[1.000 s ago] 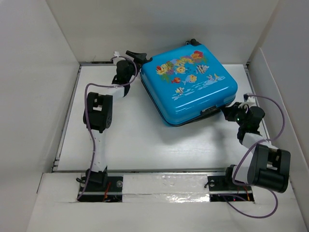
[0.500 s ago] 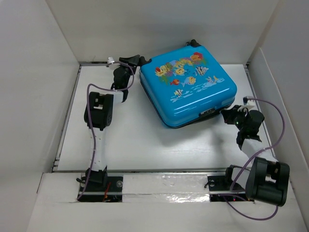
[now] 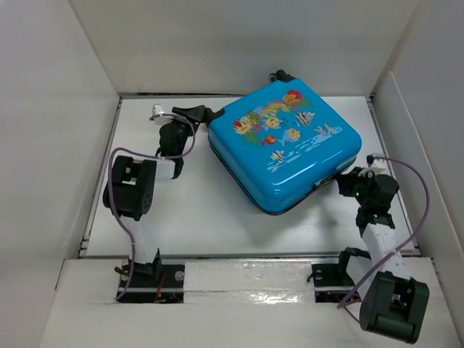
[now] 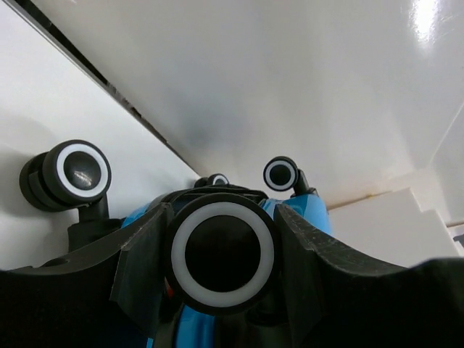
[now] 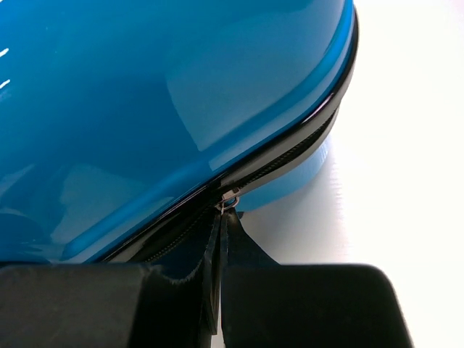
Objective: Pack the luggage
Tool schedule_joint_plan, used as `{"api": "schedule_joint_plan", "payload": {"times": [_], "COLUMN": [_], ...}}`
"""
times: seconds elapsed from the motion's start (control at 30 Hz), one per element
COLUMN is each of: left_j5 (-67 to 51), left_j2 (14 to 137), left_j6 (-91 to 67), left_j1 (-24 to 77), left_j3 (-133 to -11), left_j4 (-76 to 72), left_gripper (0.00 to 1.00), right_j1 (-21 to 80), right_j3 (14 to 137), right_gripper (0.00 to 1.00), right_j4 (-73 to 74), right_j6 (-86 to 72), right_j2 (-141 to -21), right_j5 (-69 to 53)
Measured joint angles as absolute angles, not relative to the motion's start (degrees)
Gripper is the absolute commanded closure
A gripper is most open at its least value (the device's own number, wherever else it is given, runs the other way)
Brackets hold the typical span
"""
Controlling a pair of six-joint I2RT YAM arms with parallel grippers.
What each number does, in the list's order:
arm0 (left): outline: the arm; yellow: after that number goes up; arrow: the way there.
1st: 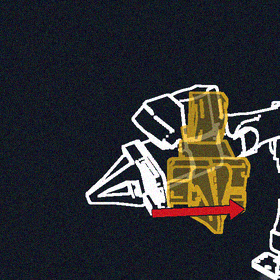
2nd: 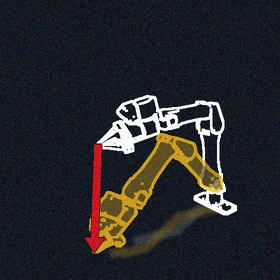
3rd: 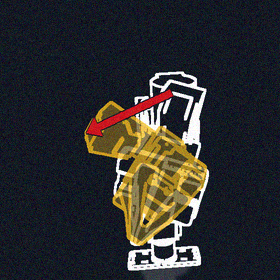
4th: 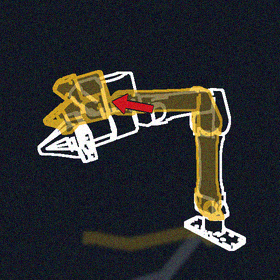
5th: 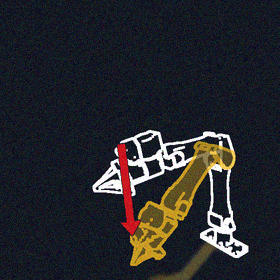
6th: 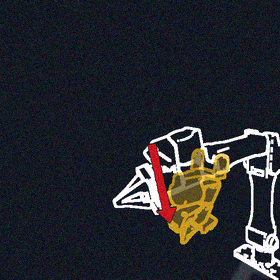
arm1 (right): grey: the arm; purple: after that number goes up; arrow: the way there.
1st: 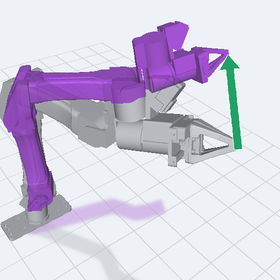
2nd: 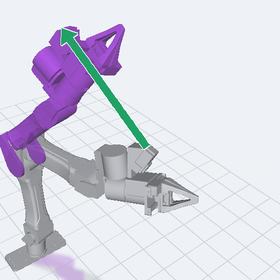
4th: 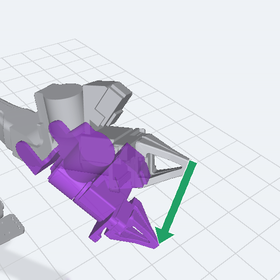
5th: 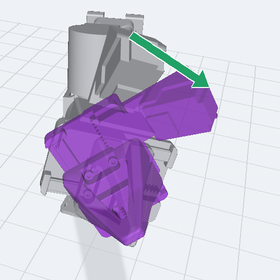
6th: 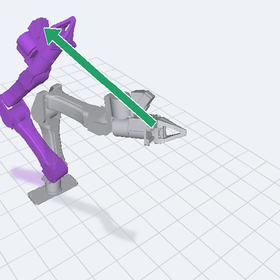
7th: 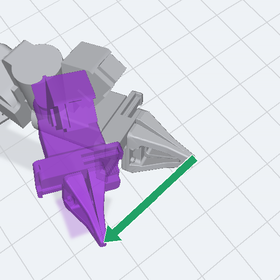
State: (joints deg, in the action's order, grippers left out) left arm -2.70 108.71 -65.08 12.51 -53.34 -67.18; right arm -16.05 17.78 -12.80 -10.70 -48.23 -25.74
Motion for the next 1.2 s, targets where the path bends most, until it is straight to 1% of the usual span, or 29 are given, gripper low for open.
{"api": "schedule_joint_plan", "payload": {"times": [0.03, 0.1, 0.13, 0.23, 0.47, 0.57, 0.63, 0.67, 0.7, 0.77, 0.8, 0.87, 0.9, 1.0, 1.2], "left_j5": [-3.0, -5.0, -6.3, -7.9, -13.3, -13.7, -13.7, -13.5, -13.4, -13.7, -13.5, -13.2, -13.2, -13.3, -13.5], "left_j2": [108.0, 107.7, 107.5, 107.5, 109.7, 113.1, 115.8, 117.2, 118.3, 119.2, 119.3, 119.4, 119.5, 119.6, 118.8], "left_j6": [-64.9, -64.5, -64.3, -64.3, -65.6, -66.8, -68.0, -68.7, -69.6, -72.8, -73.0, -74.7, -74.9, -74.6, -72.1], "left_j1": [12.3, 11.9, 11.9, 11.8, 12.4, 12.4, 12.2, 12.1, 11.9, 11.6, 11.7, 11.6, 11.6, 11.6, 12.1], "left_j3": [-53.0, -52.9, -52.9, -54.2, -61.4, -65.5, -67.7, -68.4, -68.8, -69.1, -69.3, -69.4, -69.4, -69.6, -72.9], "left_j4": [-66.5, -65.9, -65.2, -62.7, -58.8, -58.7, -60.1, -61.3, -62.4, -64.6, -65.8, -65.8, -66.1, -66.2, -61.5], "left_gripper": [0.37, 0.21, 0.18, 0.12, 0.13, 0.18, 0.26, 0.33, 0.44, 0.59, 0.69, 0.75, 0.83, 0.88, 0.95], "right_j1": [-16.1, -16.1, -16.1, -16.1, -15.6, -15.0, -14.4, -14.2, -14.0, -13.8, -13.8, -13.8, -13.8, -13.8, -13.8], "right_j3": [17.8, 17.8, 17.8, 17.8, 17.8, 17.8, 17.8, 17.8, 17.8, 17.8, 17.8, 17.8, 17.8, 17.8, 17.8], "right_gripper": [1.00, 1.00, 1.00, 1.00, 1.00, 1.00, 1.00, 1.00, 1.00, 1.00, 1.00, 1.00, 1.00, 1.00, 1.00], "right_j4": [-13.0, -14.1, -14.7, -15.2, -15.2, -15.2, -15.1, -15.0, -15.0, -15.0, -14.9, -14.9, -14.9, -14.6, -13.2], "right_j6": [-10.6, -10.5, -10.5, -10.5, -10.4, -10.5, -10.5, -10.5, -10.4, -10.5, -10.4, -10.4, -10.4, -10.4, -10.3], "right_j2": [-48.8, -49.9, -50.3, -50.6, -50.5, -50.5, -50.5, -50.5, -50.5, -50.5, -50.5, -50.6, -50.5, -50.3, -49.0], "right_j5": [-26.2, -27.3, -28.0, -28.9, -29.6, -30.4, -31.0, -31.3, -31.4, -31.6, -31.6, -31.8, -31.8, -31.8, -31.8]}}
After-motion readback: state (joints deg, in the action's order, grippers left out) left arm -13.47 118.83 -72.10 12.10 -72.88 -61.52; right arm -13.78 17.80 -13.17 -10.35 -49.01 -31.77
